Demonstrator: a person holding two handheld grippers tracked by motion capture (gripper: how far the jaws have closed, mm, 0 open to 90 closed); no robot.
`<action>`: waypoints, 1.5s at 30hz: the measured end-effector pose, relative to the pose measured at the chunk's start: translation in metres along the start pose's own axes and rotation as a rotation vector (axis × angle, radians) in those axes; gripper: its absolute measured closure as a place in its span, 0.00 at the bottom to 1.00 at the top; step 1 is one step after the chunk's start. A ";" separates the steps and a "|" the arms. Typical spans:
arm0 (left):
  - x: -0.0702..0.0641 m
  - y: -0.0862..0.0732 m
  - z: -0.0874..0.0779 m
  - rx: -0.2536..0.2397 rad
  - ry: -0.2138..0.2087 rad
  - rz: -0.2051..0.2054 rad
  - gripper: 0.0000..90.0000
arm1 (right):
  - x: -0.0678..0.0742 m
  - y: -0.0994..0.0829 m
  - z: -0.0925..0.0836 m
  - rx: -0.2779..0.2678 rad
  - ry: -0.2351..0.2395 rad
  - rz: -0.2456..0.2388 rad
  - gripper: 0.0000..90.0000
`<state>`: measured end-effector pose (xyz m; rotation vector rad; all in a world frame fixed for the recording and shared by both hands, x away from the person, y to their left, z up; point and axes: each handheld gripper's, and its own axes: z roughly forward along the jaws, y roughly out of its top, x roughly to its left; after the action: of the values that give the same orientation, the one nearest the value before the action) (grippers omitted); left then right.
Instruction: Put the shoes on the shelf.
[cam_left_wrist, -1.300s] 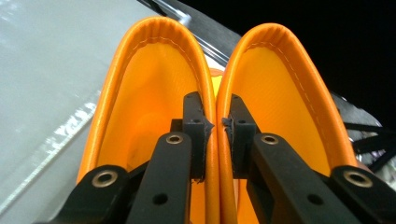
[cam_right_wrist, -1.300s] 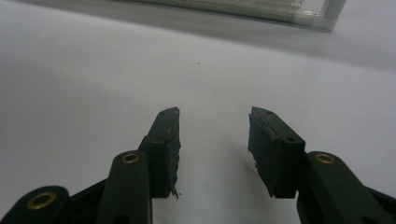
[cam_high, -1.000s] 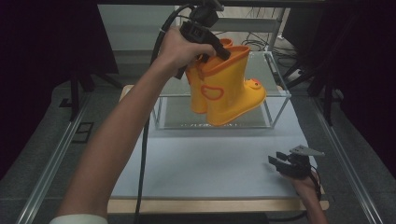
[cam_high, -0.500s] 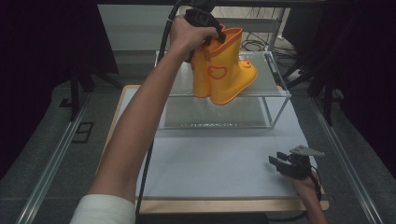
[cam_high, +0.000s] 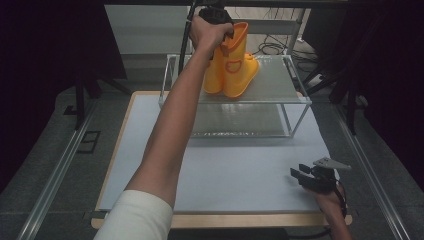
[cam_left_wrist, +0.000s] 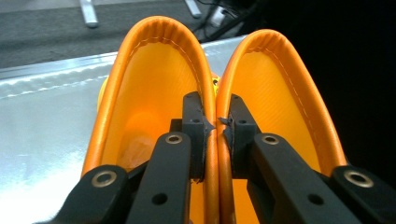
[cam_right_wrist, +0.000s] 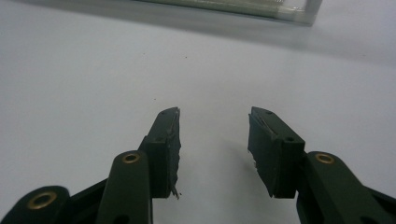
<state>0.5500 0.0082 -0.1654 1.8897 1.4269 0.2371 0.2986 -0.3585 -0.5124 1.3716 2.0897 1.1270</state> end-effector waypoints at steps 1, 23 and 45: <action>0.003 0.001 0.002 0.000 0.010 -0.008 0.91 | 0.000 0.000 0.000 0.001 0.001 -0.001 0.60; 0.001 -0.008 -0.018 -0.067 -0.056 0.044 0.51 | 0.007 0.000 0.005 0.014 0.017 -0.023 0.60; 0.031 -0.087 -0.097 -0.090 -0.168 0.300 0.95 | 0.014 0.004 0.013 0.022 0.036 -0.052 0.59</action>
<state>0.4424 0.0879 -0.1617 1.9934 1.0044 0.2744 0.3031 -0.3398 -0.5158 1.3089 2.1557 1.1187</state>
